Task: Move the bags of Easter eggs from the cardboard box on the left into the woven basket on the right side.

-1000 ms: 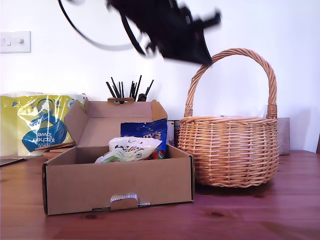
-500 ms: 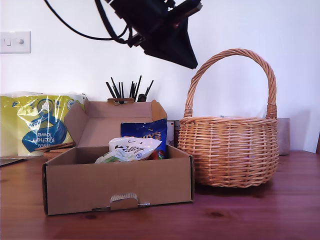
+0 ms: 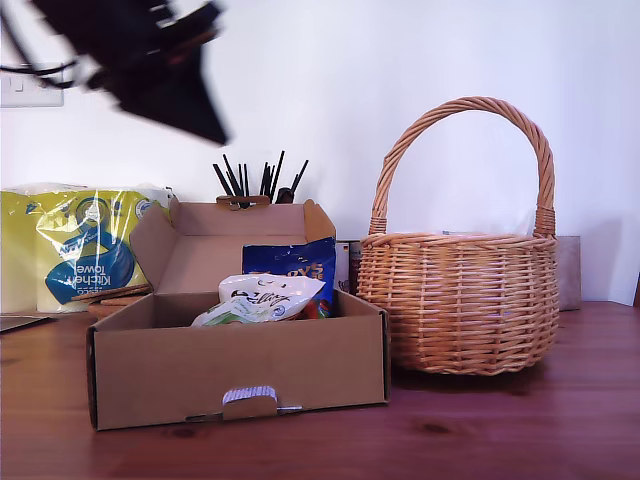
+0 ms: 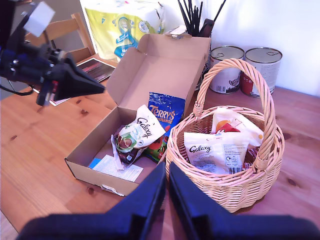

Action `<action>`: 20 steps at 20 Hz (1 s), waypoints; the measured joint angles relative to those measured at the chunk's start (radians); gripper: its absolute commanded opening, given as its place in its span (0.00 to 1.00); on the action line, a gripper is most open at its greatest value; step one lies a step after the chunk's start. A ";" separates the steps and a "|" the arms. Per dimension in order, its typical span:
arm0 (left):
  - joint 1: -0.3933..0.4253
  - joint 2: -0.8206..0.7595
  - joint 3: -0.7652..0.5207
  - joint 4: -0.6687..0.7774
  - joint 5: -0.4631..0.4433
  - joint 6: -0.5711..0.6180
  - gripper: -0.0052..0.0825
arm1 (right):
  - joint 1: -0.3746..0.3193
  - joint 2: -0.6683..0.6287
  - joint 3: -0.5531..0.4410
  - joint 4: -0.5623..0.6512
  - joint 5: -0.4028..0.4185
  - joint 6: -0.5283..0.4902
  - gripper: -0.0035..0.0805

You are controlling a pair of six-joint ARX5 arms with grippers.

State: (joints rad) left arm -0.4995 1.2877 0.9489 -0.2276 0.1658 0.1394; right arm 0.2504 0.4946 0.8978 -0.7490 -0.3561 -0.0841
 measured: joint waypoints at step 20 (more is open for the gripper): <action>0.060 0.439 -0.010 0.229 -0.086 0.023 0.93 | 0.000 0.000 0.000 0.024 -0.001 0.000 0.03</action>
State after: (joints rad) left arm -0.4397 1.7267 0.9386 0.0017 0.0799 0.1623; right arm 0.2508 0.4950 0.8982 -0.7250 -0.3573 -0.0841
